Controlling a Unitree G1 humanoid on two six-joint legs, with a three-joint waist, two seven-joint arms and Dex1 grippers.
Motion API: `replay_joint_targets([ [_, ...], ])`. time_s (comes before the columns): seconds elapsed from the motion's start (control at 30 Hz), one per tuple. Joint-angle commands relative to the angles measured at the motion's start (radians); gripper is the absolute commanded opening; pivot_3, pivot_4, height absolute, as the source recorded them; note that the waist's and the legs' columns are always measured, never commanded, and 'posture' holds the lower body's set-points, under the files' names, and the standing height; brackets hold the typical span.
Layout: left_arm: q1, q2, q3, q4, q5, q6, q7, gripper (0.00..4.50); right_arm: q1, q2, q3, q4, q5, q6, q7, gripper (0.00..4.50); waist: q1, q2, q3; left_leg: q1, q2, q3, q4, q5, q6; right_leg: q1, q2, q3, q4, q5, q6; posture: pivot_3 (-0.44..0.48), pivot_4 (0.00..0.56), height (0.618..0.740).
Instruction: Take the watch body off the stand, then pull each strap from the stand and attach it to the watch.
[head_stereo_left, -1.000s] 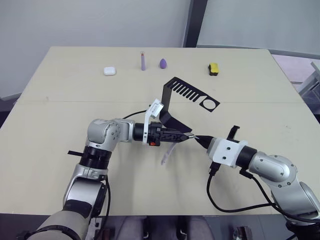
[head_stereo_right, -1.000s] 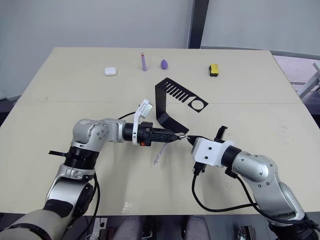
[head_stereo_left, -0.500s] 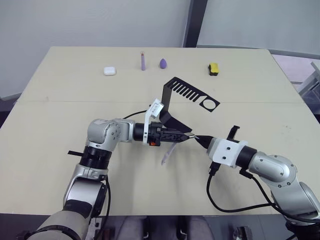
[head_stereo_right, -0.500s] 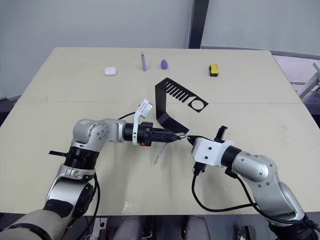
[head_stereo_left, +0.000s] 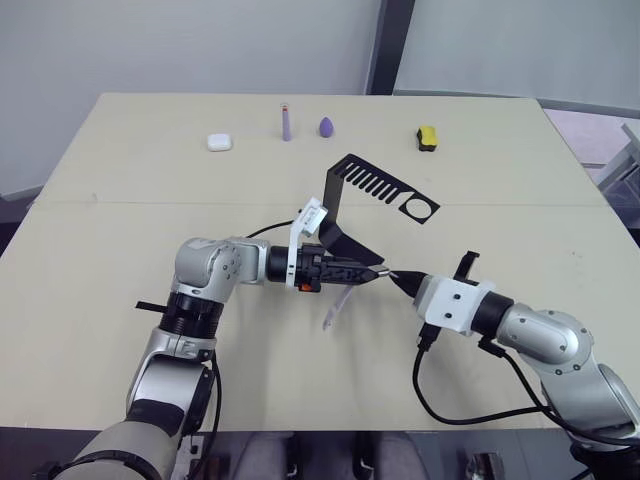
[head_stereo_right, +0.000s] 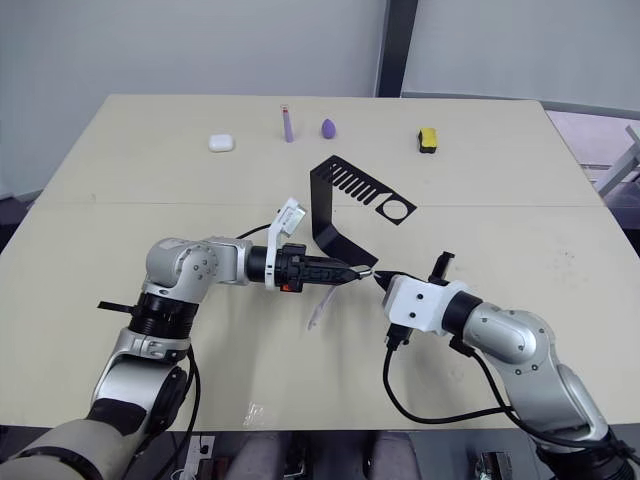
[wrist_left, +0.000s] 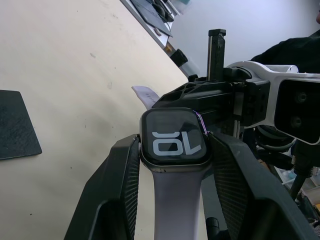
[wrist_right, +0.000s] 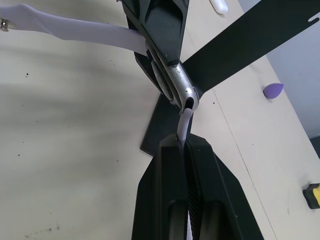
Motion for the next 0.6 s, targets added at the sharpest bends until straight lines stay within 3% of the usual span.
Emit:
replay_joint_targets([
  [0.03,-0.014,-0.021,-0.013,-0.037,-0.045,0.005,-0.017,1.61,-0.025,0.01,0.005,-0.028,0.002,-0.01,0.001,0.0,0.0,0.0,0.0,0.0,0.0,0.0,0.0,0.0,0.0,0.0,0.0,0.0,0.0,0.0,0.0,0.0,0.15,0.74],
  [0.6,-0.016,-0.026,-0.01,-0.037,-0.046,0.004,-0.013,1.61,-0.026,0.01,0.001,-0.026,0.002,-0.01,0.003,0.0,0.0,0.0,0.0,0.0,0.0,0.0,0.0,0.0,0.0,0.0,0.0,0.0,0.0,0.0,0.0,0.0,0.15,0.74],
])
